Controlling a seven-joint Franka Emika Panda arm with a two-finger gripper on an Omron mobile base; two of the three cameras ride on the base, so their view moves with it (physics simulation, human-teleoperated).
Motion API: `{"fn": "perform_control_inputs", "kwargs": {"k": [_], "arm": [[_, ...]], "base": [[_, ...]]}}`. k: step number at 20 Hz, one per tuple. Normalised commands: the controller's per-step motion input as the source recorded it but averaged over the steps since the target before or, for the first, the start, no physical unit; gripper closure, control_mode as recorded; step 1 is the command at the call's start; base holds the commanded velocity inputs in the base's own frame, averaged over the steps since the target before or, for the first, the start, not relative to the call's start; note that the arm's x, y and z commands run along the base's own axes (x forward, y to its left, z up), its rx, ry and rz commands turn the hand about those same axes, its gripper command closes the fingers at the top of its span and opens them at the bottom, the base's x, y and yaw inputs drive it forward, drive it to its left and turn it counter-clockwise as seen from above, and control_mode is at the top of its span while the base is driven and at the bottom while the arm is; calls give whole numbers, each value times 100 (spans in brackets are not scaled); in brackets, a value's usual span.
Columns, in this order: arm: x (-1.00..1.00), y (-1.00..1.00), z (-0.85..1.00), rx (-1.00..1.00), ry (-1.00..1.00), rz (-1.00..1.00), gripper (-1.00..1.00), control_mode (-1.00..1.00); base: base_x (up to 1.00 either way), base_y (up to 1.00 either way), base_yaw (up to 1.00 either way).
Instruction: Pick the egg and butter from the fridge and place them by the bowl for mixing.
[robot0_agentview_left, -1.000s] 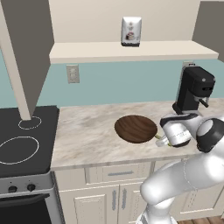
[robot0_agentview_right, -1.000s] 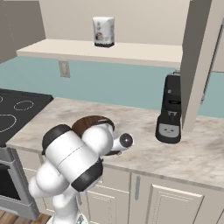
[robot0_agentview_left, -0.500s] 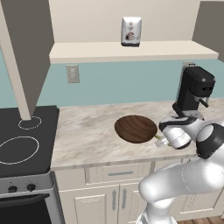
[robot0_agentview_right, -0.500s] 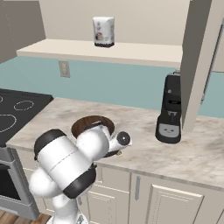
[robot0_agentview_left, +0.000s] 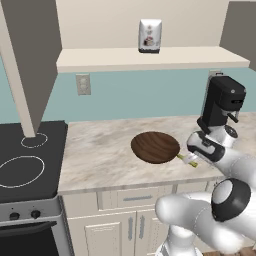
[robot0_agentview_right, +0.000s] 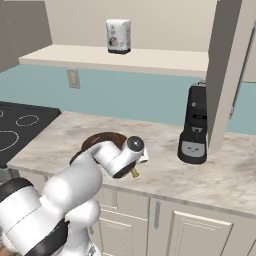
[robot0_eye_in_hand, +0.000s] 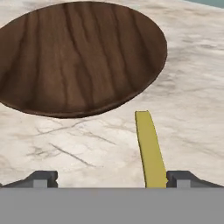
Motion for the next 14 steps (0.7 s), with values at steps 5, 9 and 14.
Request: {"fn": "perform_control_inputs", "kwargs": {"k": [5,9,14], "arm": [[-69,4,55,-5,17,0,-100,-100],[-67,14,59,-10,16,-1,-100,-100],[-50,5,68,-11,8,-18,-100,-100]], "base": [[0,0,0],[0,0,0],[0,0,0]]}}
